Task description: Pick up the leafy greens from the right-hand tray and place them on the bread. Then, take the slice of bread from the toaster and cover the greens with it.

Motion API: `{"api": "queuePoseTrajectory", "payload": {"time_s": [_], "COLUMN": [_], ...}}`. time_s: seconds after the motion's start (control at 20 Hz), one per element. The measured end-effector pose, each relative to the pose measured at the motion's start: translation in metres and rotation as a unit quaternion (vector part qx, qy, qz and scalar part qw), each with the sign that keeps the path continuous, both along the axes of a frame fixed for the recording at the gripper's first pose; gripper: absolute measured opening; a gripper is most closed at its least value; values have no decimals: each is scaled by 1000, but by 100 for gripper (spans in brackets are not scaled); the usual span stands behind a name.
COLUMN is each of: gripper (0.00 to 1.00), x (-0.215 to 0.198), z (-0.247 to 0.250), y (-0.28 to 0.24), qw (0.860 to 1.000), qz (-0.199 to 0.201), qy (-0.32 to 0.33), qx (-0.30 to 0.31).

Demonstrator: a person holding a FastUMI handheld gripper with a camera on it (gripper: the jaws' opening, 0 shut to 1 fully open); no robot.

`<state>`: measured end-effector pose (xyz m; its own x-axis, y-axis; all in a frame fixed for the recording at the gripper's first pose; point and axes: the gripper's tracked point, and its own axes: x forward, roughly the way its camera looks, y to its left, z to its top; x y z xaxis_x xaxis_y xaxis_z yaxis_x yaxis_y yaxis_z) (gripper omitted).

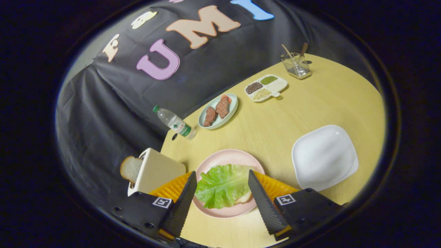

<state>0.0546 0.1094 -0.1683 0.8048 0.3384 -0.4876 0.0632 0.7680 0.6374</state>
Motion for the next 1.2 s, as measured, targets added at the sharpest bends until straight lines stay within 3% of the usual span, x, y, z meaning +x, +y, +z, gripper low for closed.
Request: {"api": "queuePoseTrajectory", "payload": {"time_s": [0.45, 0.95, 1.2], "gripper": [94, 94, 94], "x": [-15, 7, 7], "z": [85, 185, 168], "y": [42, 209, 264], "qw": [987, 961, 968], "qz": [37, 117, 125], "qy": [-60, -141, -69], "qx": [-147, -207, -208]}}
